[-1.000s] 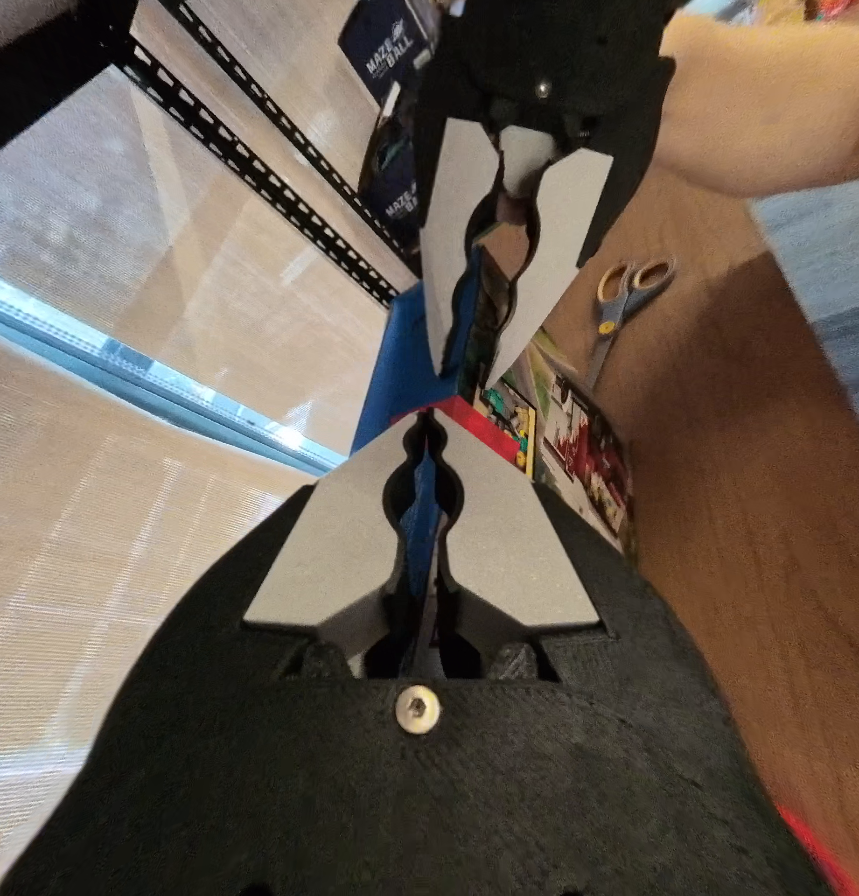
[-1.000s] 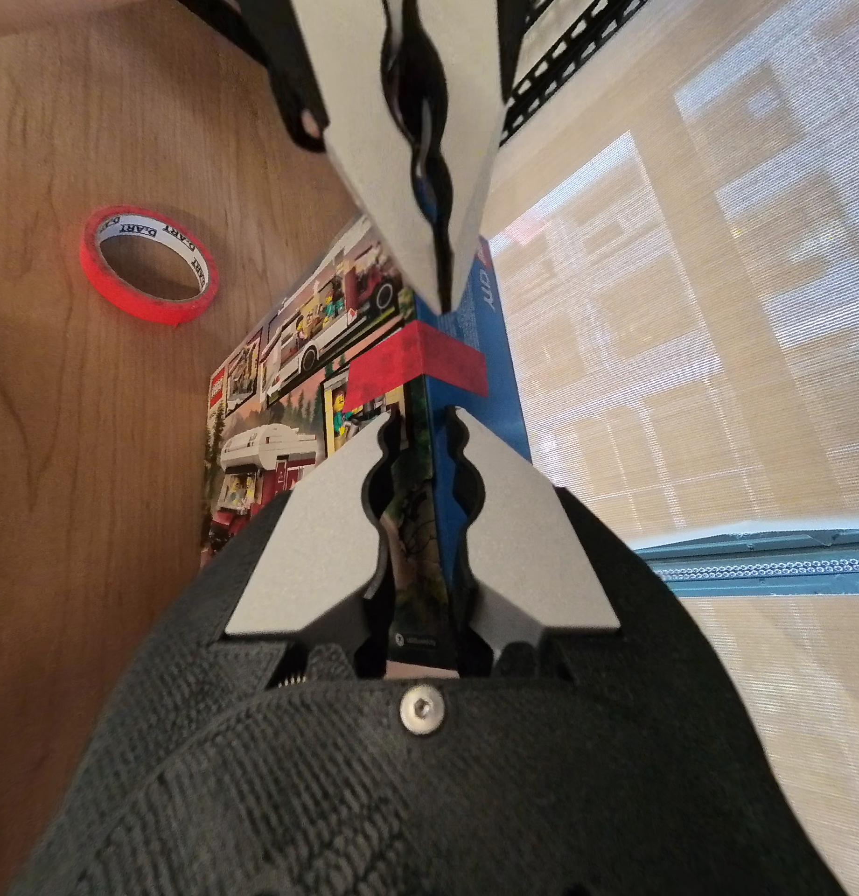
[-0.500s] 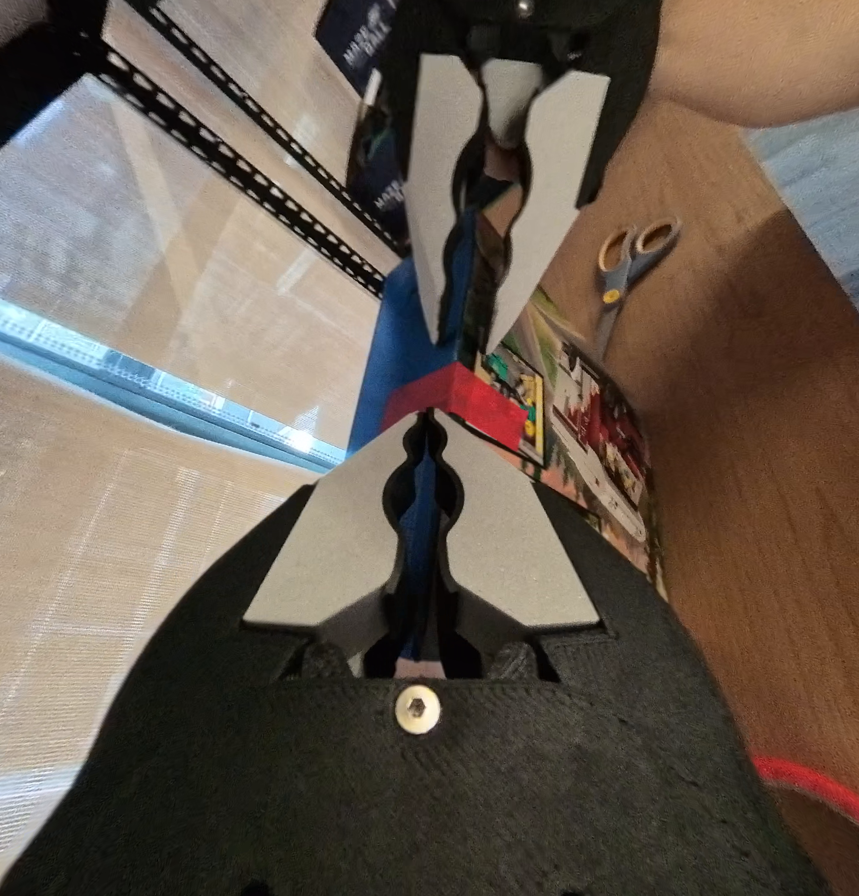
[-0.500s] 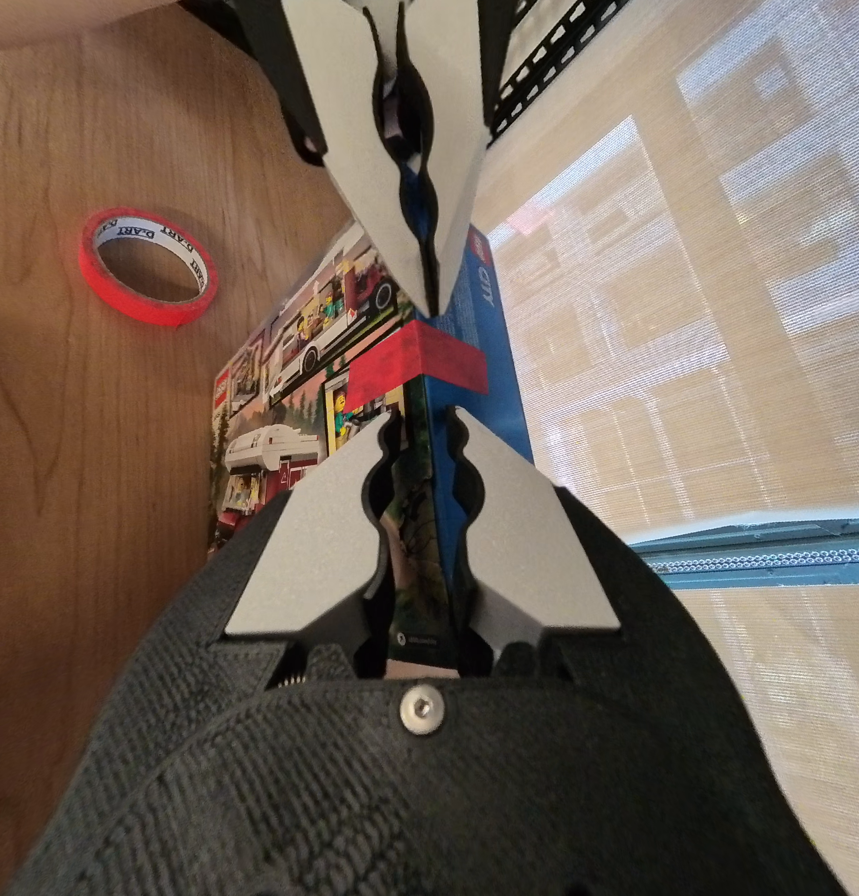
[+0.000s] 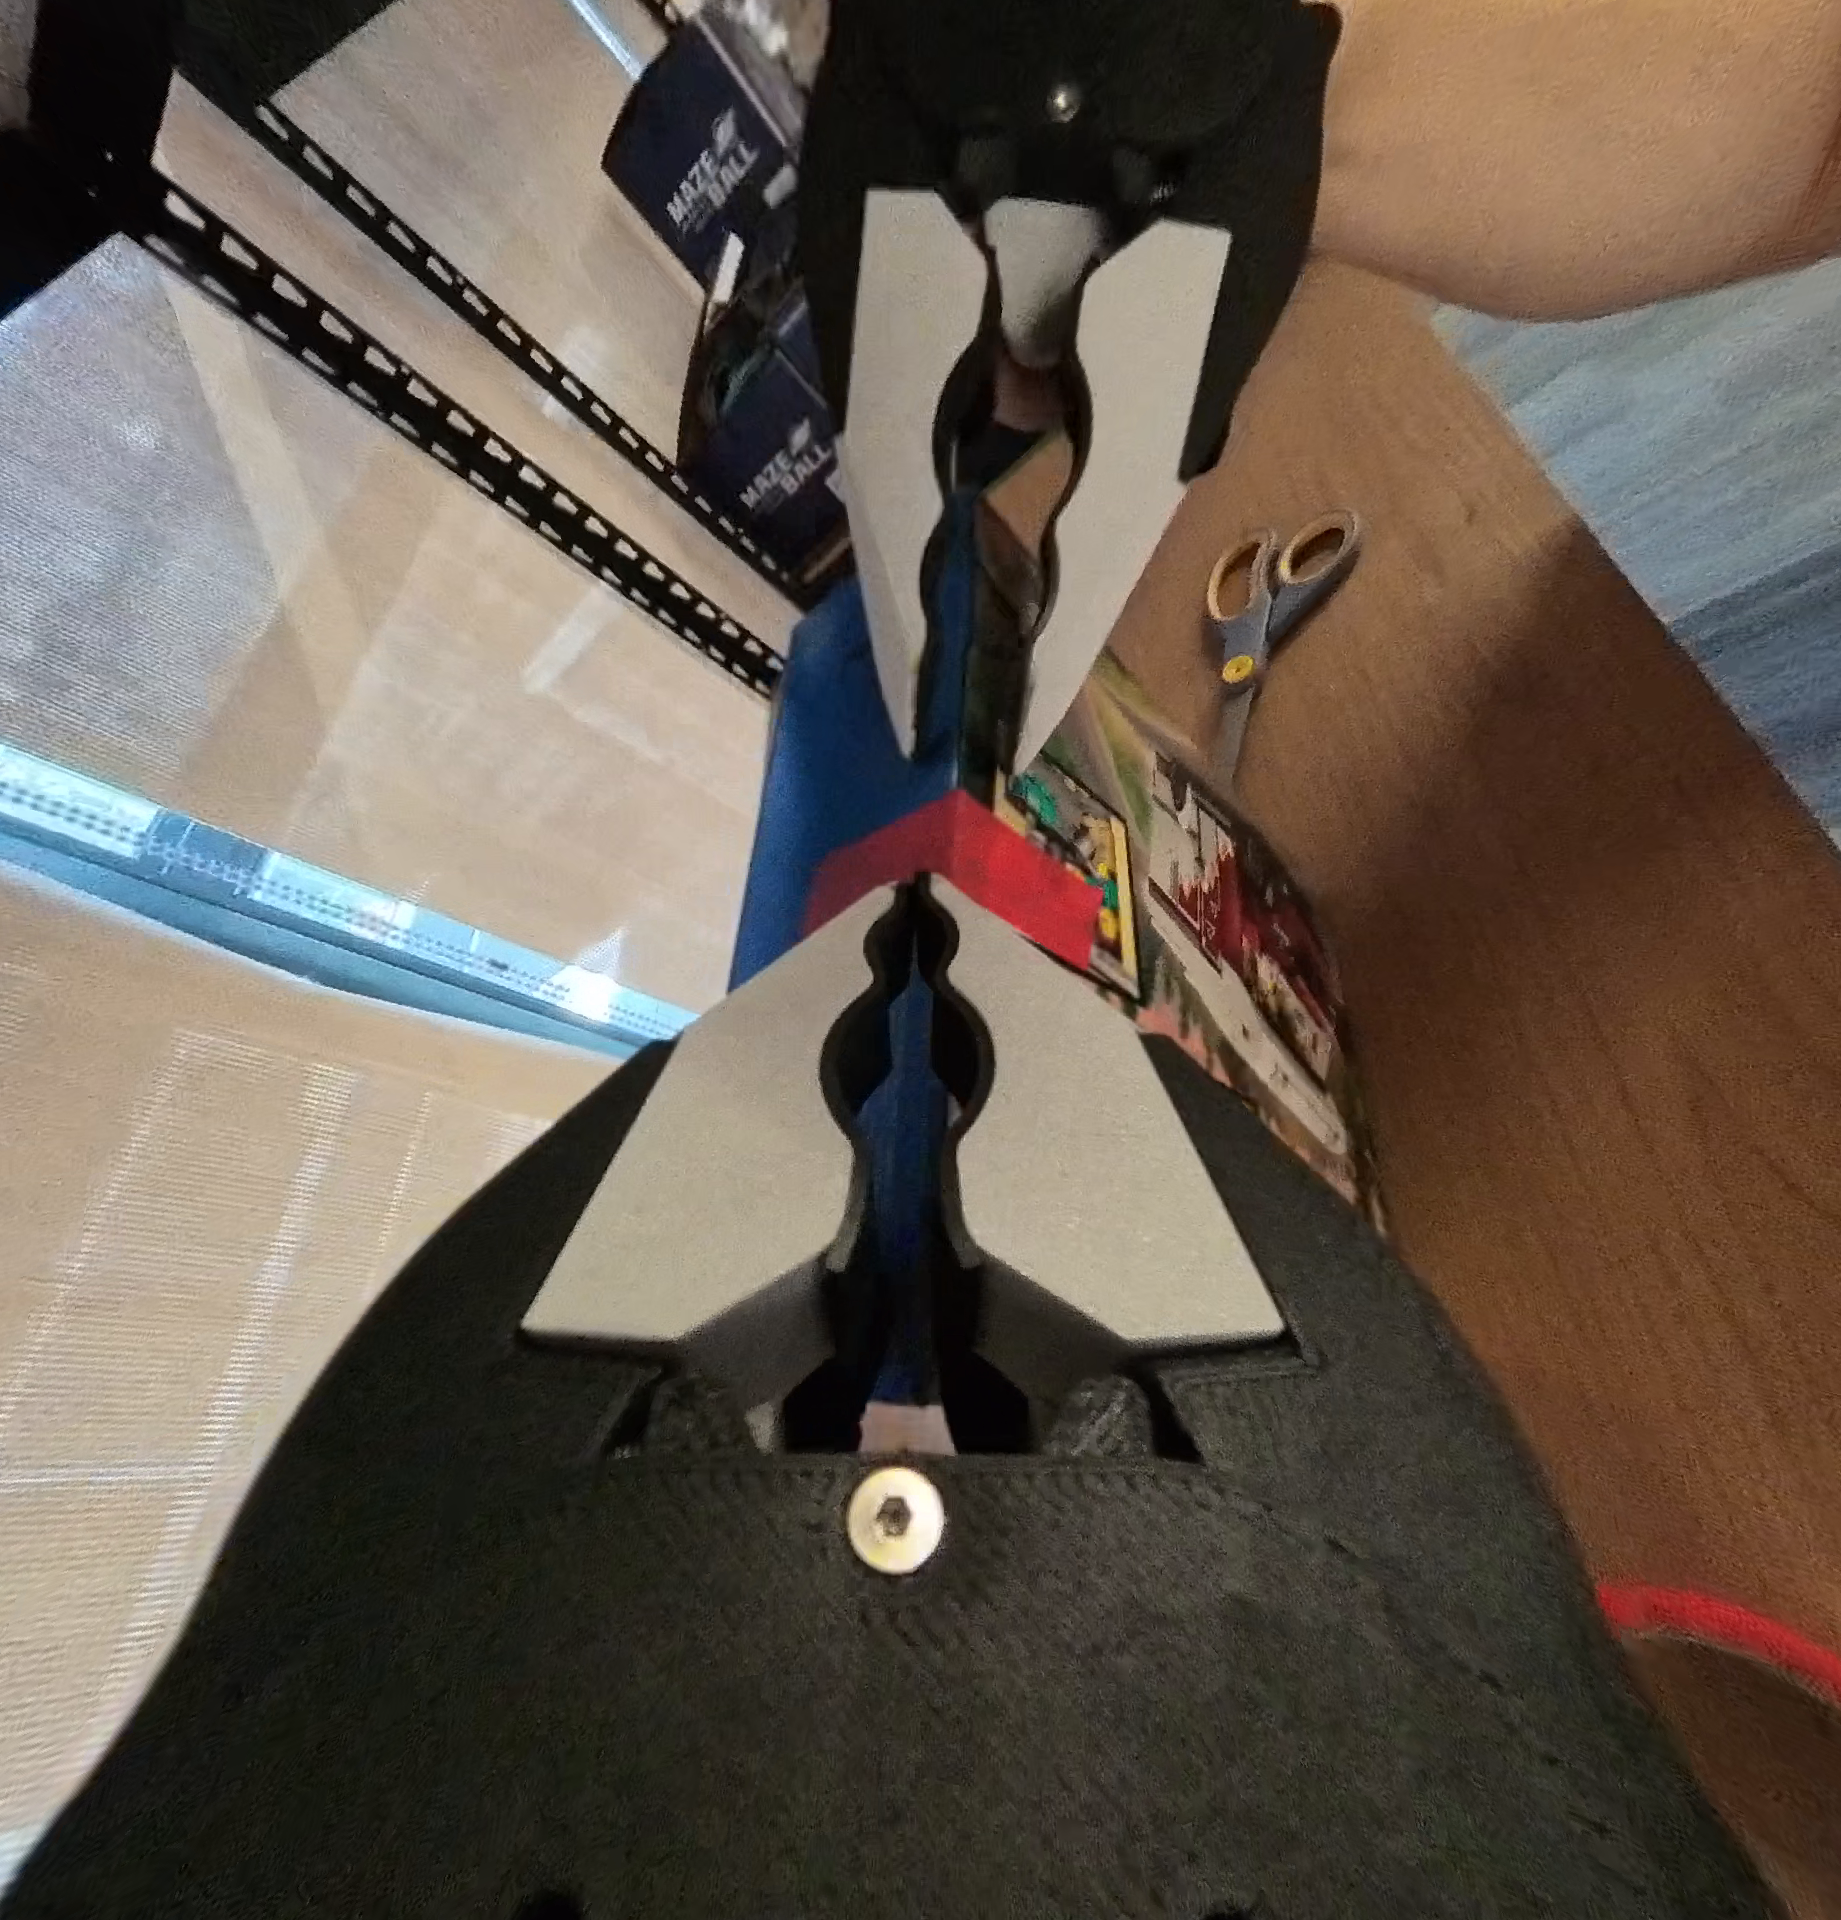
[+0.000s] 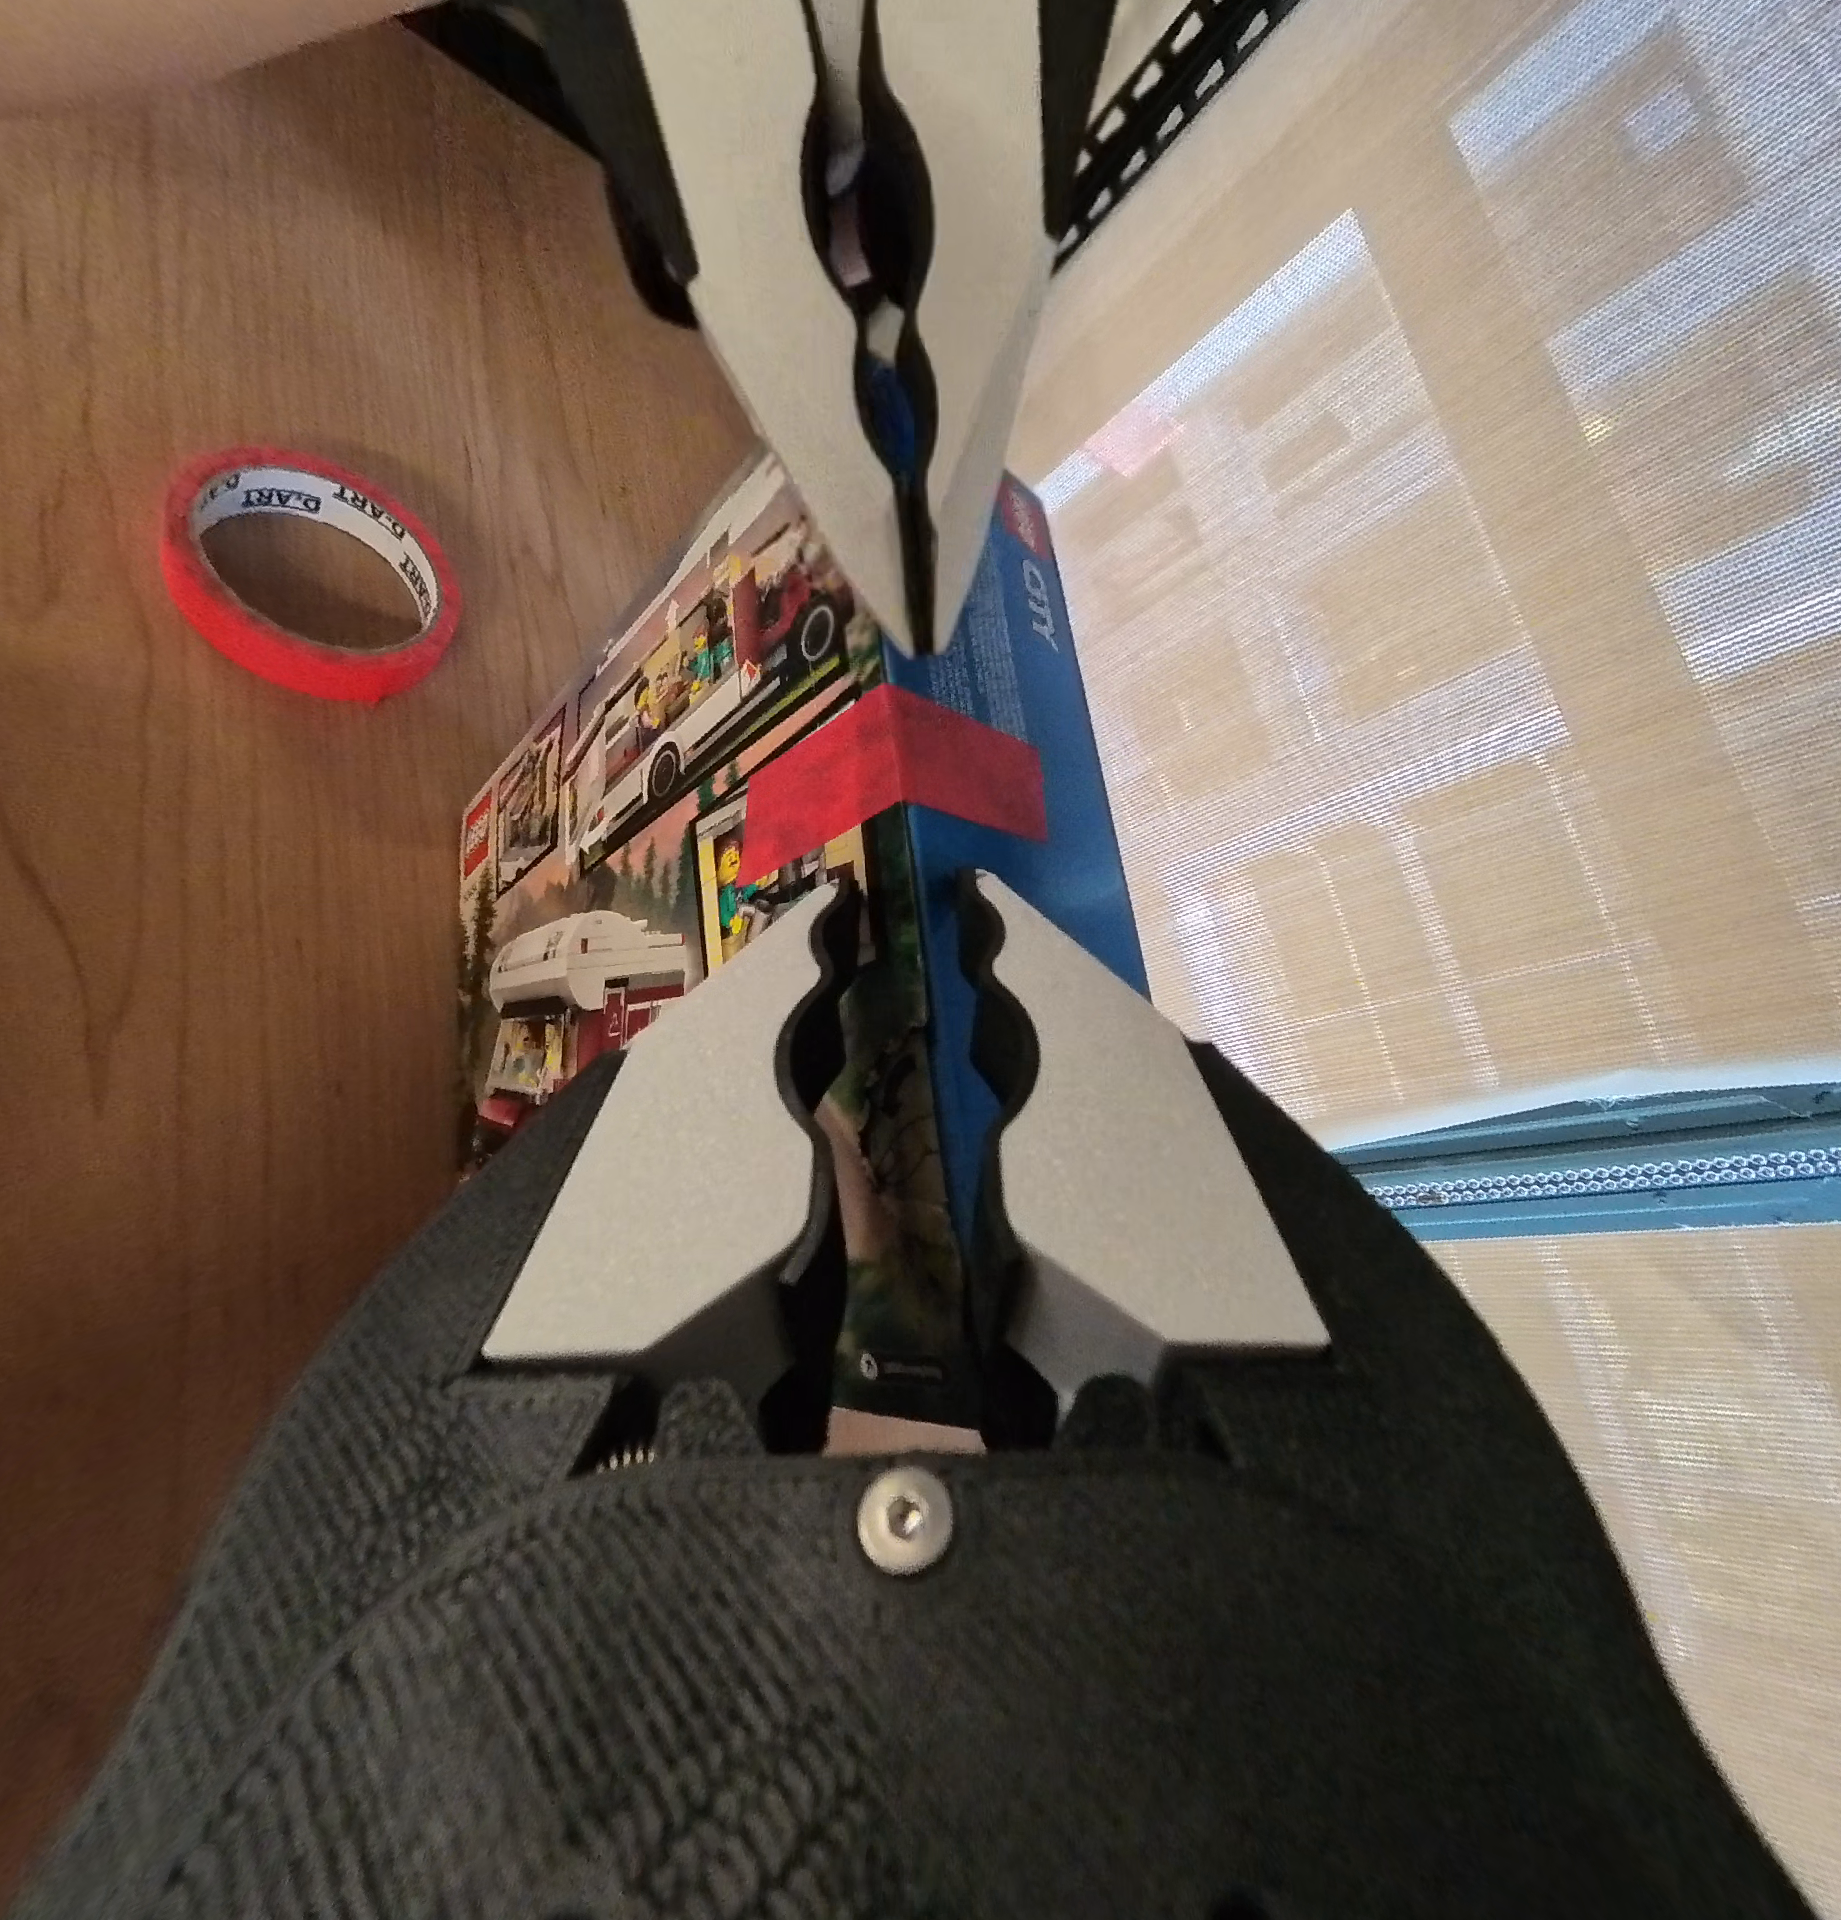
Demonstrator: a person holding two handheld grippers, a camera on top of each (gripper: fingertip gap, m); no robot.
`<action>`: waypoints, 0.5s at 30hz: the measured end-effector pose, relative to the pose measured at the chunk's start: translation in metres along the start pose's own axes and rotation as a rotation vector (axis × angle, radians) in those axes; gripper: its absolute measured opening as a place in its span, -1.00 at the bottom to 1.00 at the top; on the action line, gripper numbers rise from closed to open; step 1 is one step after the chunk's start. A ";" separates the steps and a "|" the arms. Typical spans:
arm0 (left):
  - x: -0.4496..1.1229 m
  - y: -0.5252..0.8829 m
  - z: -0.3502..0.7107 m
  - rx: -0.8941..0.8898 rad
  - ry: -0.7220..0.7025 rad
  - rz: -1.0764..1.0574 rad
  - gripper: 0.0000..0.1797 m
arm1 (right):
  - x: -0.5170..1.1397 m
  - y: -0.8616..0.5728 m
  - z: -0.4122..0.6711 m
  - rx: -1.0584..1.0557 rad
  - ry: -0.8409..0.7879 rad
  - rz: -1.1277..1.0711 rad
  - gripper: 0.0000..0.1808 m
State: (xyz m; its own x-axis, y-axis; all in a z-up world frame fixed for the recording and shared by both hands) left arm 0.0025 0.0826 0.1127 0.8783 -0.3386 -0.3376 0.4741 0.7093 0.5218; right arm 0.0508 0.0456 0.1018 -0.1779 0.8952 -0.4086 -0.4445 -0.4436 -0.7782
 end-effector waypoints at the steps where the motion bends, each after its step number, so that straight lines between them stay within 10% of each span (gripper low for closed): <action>1: -0.002 0.001 0.001 -0.010 -0.022 0.003 -1.00 | 0.000 0.000 0.000 0.001 0.001 -0.001 -0.79; 7: -0.001 0.002 -0.014 0.073 0.040 0.082 -0.50 | 0.000 0.000 0.000 0.009 0.002 0.001 -0.79; 15: -0.006 -0.005 -0.021 0.216 0.036 0.174 -0.76 | -0.001 -0.007 0.004 0.255 0.010 0.170 -0.89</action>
State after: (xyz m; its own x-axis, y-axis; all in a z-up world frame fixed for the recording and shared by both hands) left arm -0.0063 0.0943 0.0957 0.9465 -0.1984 -0.2543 0.3224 0.6049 0.7281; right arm 0.0509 0.0478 0.1101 -0.2603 0.8082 -0.5283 -0.6153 -0.5605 -0.5543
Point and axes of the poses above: each gripper's, where its closed fingertips meet, x out along the fingers, z out of its top, y = z × x across the jaws, the point moved 2 cm from there along -x, back along the fingers, and after that the axes turned 11 degrees about -x, right-handed, at the moved point
